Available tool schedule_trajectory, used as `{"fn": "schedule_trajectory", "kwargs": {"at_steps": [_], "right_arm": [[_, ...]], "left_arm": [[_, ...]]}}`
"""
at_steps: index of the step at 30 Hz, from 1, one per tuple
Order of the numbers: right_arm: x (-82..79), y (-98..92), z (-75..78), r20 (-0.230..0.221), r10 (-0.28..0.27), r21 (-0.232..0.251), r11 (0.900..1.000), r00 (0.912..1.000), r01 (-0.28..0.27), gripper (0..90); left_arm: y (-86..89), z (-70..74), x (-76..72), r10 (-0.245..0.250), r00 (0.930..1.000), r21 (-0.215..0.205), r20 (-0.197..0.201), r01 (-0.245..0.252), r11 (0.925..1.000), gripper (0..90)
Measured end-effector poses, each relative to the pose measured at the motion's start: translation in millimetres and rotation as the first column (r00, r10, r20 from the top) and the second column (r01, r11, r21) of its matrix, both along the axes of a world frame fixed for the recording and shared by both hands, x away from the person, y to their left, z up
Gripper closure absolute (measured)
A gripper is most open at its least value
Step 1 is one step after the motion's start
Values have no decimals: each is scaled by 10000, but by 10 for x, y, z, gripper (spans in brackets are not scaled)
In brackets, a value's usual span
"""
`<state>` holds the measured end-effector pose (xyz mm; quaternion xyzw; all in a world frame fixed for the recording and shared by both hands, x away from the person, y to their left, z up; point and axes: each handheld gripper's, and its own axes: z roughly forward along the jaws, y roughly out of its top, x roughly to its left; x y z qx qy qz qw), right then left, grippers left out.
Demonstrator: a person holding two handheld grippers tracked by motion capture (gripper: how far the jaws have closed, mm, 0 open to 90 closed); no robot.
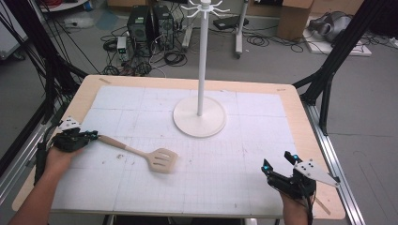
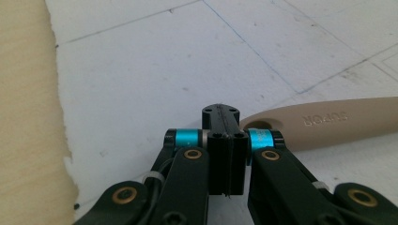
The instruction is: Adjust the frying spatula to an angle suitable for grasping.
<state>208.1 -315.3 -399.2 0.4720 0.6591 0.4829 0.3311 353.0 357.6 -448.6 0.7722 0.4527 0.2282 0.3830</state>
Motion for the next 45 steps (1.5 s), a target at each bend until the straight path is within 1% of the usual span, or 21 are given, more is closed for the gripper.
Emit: {"fn": "schedule_trajectory", "kwargs": {"at_steps": [1,2,4,6,10,12,13,14,18,19,20,21,23,28,29,30,33,35,37,42,45], "right_arm": [[1,-3,-1,-14,-14,-8,10000,10000,14,184],[1,-3,-1,-14,-14,-8,10000,10000,14,184],[-1,-3,0,-36,-32,4,10000,10000,32,184],[-3,0,4,-27,-24,30,10000,10000,24,184],[-11,-4,11,35,-35,17,10000,10000,35,184],[-14,-11,13,50,-43,34,10000,10000,42,184],[-15,-20,12,31,-50,38,10000,10000,50,184],[-15,-20,12,31,-50,38,10000,10000,50,184],[-2,-23,-2,-22,-102,100,9999,9999,103,184],[1,-24,-4,-46,-79,82,9999,10000,79,184],[1,-24,-2,-58,-87,88,9999,9999,87,183],[1,-24,-2,-58,-87,88,9999,9999,87,183],[-3,-28,-3,-50,-134,84,9999,9999,134,184],[3,-59,-27,-153,-213,61,9998,9997,214,185],[5,-63,-29,-157,-210,39,9998,9997,210,185],[5,-63,-29,-157,-210,39,9998,9997,210,185],[18,-48,-42,-250,-185,34,9998,9995,186,186],[26,-44,-47,-261,-141,-34,9999,9996,140,186],[31,-36,-50,-285,-167,11,9999,9995,168,186],[32,-43,-54,-312,-185,23,9998,9993,186,187],[35,-45,-54,-300,-217,53,9997,9993,219,187]], "left_arm": [[-26,16,-32,-144,9998,26,-131,144,9999,897],[-26,16,-32,-144,9998,26,-131,144,9999,897],[-74,28,-67,-311,9994,129,-173,313,9994,897],[-125,38,-99,-377,9991,315,-203,383,9988,897],[-206,60,-151,-442,9984,514,-363,460,9976,897],[-241,70,-180,-461,9979,561,-453,487,9972,897],[-284,78,-225,-530,9972,574,-524,560,9968,897],[-284,78,-225,-530,9972,574,-524,560,9968,897],[-386,85,-312,-731,9953,480,-629,761,9959,897],[-420,86,-333,-764,9948,436,-670,794,9959,897],[-492,83,-364,-862,9938,321,-700,886,9955,897],[-492,83,-364,-862,9938,321,-700,886,9955,897],[-568,77,-395,-945,9924,94,-787,955,9954,897],[-718,69,-467,-1150,9895,-193,-872,1138,9933,896],[-767,61,-485,-1196,9890,-405,-874,1164,9924,896],[-767,61,-485,-1196,9890,-405,-874,1164,9924,896],[-810,51,-499,-1241,9880,-596,-922,1190,9911,896],[-839,45,-509,-1321,9866,-758,-959,1251,9892,896],[-872,35,-522,-1472,9843,-893,-971,1387,9863,896],[-931,16,-544,-1336,9870,-1037,-898,1241,9868,896],[-984,8,-565,-1394,9861,-1202,-902,1282,9844,896]]}}
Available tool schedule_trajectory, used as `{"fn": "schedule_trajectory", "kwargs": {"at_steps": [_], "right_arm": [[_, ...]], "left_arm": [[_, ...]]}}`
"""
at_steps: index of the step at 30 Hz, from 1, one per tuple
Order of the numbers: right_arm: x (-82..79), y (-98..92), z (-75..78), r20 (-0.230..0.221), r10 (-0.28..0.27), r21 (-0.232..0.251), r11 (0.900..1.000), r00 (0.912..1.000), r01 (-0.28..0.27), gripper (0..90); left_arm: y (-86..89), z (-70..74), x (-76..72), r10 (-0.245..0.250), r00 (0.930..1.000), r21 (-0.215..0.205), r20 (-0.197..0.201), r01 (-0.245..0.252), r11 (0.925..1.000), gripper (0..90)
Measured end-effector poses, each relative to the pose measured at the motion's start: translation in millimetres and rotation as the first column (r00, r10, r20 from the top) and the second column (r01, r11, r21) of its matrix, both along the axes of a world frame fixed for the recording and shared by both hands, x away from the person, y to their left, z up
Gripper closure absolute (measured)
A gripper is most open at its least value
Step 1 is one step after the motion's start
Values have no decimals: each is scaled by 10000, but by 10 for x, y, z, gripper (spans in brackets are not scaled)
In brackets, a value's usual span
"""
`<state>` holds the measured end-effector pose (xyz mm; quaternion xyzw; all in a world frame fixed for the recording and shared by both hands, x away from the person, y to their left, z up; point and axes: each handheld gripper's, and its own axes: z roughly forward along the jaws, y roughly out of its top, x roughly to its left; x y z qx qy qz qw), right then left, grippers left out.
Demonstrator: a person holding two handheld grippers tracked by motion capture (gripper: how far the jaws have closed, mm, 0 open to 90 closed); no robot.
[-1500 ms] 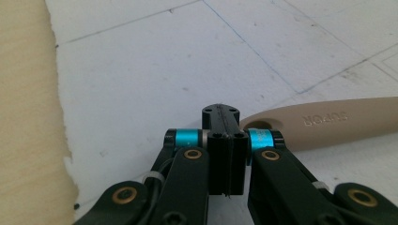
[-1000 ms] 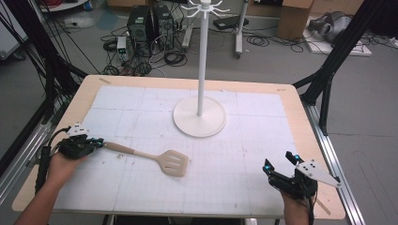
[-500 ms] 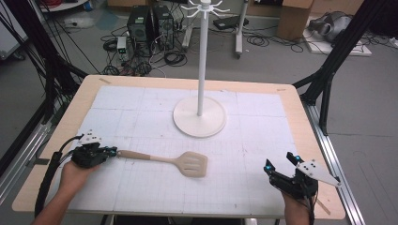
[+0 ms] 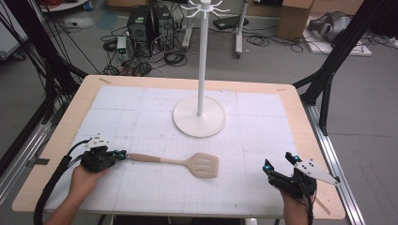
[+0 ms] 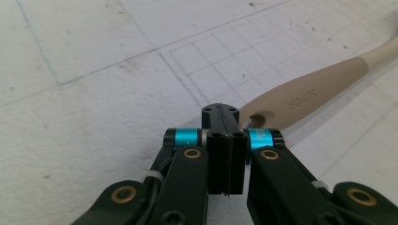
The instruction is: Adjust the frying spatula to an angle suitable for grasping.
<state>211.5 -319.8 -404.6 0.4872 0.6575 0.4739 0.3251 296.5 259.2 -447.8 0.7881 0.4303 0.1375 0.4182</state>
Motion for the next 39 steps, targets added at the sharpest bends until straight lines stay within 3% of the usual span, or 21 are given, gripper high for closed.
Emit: {"fn": "schedule_trajectory", "kwargs": {"at_steps": [3,8,12,16,18,24,39], "right_arm": [[3,-2,0,-5,20,-10,10000,10000,-20,187],[4,2,-3,-38,21,10,10000,10000,-21,187],[0,-4,1,-7,-8,34,10000,10000,8,187],[-19,-26,8,32,-73,103,9999,10000,73,188],[-31,-57,5,33,-115,157,9998,9999,115,187],[-32,-81,2,24,-182,189,9997,9998,182,187],[-29,-88,-6,-22,-174,231,9996,9998,175,187]], "left_arm": [[-52,-9,-19,91,10000,-135,25,-90,9999,896],[-209,46,-22,-15,9997,374,224,7,9993,896],[-500,95,-11,-350,9985,735,412,319,9968,896],[-776,42,-3,-257,9983,1106,530,197,9937,897],[-847,41,9,-174,9990,813,417,140,9966,896],[-1065,50,20,-332,9986,468,408,313,9984,896],[-1453,73,82,-637,9971,103,410,634,9979,896]]}}
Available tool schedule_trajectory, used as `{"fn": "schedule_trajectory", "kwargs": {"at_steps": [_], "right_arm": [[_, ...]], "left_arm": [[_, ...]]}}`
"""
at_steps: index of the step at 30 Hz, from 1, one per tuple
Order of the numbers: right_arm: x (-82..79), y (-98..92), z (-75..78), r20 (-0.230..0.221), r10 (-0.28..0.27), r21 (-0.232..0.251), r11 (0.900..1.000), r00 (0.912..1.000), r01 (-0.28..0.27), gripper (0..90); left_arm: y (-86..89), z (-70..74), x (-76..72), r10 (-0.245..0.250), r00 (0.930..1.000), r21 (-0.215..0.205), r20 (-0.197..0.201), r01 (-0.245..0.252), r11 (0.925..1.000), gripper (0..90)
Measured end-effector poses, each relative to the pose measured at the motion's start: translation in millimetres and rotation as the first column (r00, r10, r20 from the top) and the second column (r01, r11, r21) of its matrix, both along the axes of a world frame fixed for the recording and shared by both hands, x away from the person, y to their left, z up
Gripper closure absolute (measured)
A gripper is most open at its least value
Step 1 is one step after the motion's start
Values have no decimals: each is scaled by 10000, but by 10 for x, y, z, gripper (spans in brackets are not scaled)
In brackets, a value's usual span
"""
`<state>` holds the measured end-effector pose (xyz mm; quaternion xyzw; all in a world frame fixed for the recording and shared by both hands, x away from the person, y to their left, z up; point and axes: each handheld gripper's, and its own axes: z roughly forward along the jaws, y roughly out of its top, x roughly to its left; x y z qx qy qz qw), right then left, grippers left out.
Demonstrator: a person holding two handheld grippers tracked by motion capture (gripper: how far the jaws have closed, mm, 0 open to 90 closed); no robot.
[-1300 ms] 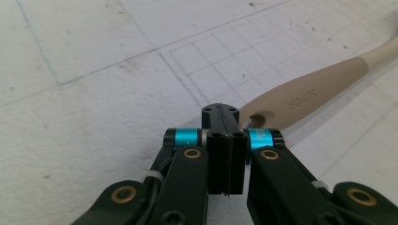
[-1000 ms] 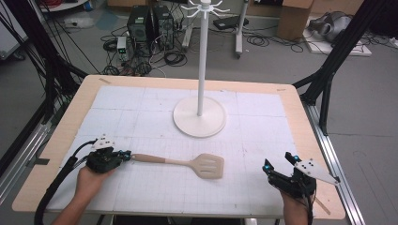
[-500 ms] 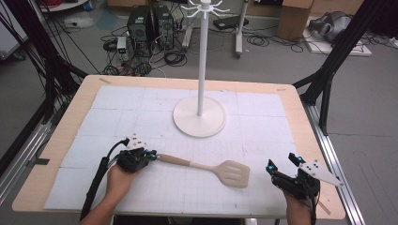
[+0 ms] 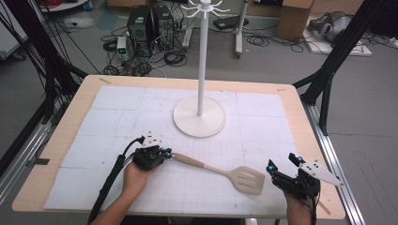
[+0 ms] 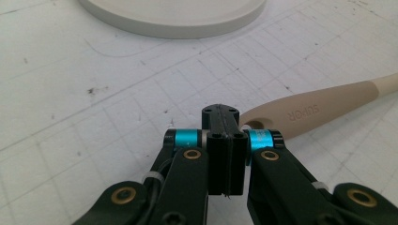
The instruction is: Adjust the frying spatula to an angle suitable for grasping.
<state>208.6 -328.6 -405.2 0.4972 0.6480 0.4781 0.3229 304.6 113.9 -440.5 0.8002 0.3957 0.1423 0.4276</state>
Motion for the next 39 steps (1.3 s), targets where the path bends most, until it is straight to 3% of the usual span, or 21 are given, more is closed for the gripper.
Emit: {"fn": "schedule_trajectory", "kwargs": {"at_steps": [9,12,15,17,18,19,22,26,30,33,35,39], "right_arm": [[5,-6,-4,-25,21,-45,10000,10000,-22,187],[1,-9,-4,-28,-10,30,10000,10000,10,187],[-2,-14,-3,-29,-14,28,10000,10000,14,188],[-4,-16,-2,-27,-11,29,10000,10000,11,188],[-6,-12,0,-27,11,69,10000,10000,-10,188],[-6,-12,0,-27,11,69,10000,10000,-10,188],[-4,-21,-6,-43,53,65,10000,10000,-53,188],[-1,-7,-7,-108,164,58,9999,9998,-163,188],[3,38,0,-99,378,37,9993,9992,-377,187],[0,75,15,-26,540,12,9985,9985,-540,186],[-2,97,23,66,661,-37,9978,9978,-661,186],[-5,141,31,50,880,-32,9961,9961,-880,171]], "left_arm": [[-144,-45,18,-168,9998,-419,-133,163,9990,895],[-135,-77,30,-417,9991,-193,-123,415,9990,877],[-106,-66,41,-433,9991,-240,3,433,9988,840],[-75,-38,40,-211,9997,-240,104,213,9995,770],[-41,-20,39,-94,9999,-259,134,98,9996,659],[7,5,32,-58,9997,-279,242,65,9996,659],[203,77,-4,242,9976,-642,644,-200,9977,540],[538,138,-106,411,9923,-1642,1165,-216,9862,448],[792,180,-230,751,9792,-2327,1883,-298,9721,340],[930,209,-281,818,9734,-2451,2142,-275,9691,186],[1020,216,-313,846,9695,-2546,2300,-239,9667,175],[1173,206,-370,1274,9568,-3078,2613,-425,9505,174]]}}
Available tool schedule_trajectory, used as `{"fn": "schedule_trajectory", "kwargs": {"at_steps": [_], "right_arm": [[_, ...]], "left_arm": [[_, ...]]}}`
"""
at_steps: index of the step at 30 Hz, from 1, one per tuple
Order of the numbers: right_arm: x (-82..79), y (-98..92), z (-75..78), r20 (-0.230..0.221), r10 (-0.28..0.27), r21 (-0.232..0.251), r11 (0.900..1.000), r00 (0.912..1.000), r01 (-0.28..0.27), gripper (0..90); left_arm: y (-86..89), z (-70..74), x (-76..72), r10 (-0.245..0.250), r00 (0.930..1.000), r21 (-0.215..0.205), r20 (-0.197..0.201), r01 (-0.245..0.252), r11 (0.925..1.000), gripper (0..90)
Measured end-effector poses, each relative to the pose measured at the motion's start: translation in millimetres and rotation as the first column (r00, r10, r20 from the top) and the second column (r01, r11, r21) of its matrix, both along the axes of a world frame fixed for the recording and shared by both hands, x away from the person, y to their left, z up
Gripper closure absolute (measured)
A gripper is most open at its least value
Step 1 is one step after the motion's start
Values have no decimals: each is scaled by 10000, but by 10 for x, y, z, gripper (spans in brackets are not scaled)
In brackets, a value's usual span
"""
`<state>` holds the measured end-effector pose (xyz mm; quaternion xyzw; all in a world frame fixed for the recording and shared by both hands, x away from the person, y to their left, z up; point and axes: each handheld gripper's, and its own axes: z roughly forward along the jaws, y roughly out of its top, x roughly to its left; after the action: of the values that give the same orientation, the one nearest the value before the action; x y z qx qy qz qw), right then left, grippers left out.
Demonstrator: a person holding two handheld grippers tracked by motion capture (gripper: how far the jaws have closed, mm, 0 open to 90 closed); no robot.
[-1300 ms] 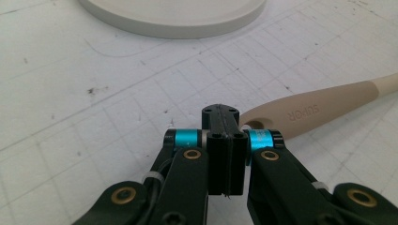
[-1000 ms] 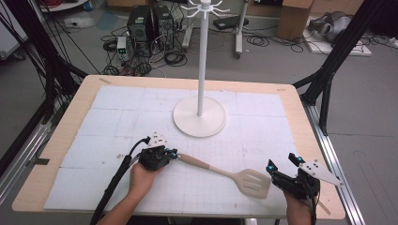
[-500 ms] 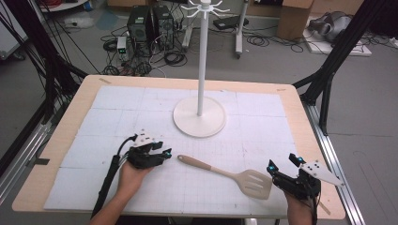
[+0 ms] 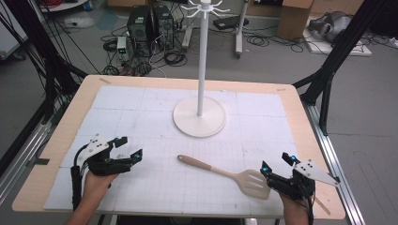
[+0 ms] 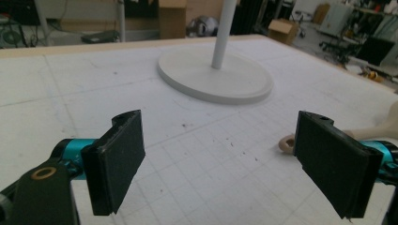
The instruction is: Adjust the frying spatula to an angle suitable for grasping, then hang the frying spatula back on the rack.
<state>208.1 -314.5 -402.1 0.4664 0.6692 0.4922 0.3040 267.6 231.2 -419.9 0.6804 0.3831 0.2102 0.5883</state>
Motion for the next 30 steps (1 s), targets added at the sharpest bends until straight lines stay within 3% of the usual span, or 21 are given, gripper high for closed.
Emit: {"fn": "schedule_trajectory", "kwargs": {"at_steps": [6,9,15,18,24,30], "right_arm": [[17,81,23,50,290,-212,9994,9996,-289,152],[42,102,27,61,413,-224,9989,9991,-412,153],[49,153,16,-66,839,-322,9959,9964,-841,153],[55,164,13,-33,940,-370,9949,9956,-941,153],[54,205,18,-149,1076,-490,9929,9941,-1082,153],[92,339,20,-432,1726,-791,9813,9840,-1756,155]], "left_arm": [[169,-1,-55,372,9993,-401,70,-369,9985,181],[214,-6,-52,466,9989,-384,61,-463,9982,183],[206,-32,-55,502,9987,-493,-123,-508,9975,192],[186,-48,-46,386,9992,-353,-139,-390,9986,195],[184,-44,-51,331,9994,-530,-70,-334,9980,197],[194,-54,-56,344,9994,-465,-62,-347,9983,199]]}}
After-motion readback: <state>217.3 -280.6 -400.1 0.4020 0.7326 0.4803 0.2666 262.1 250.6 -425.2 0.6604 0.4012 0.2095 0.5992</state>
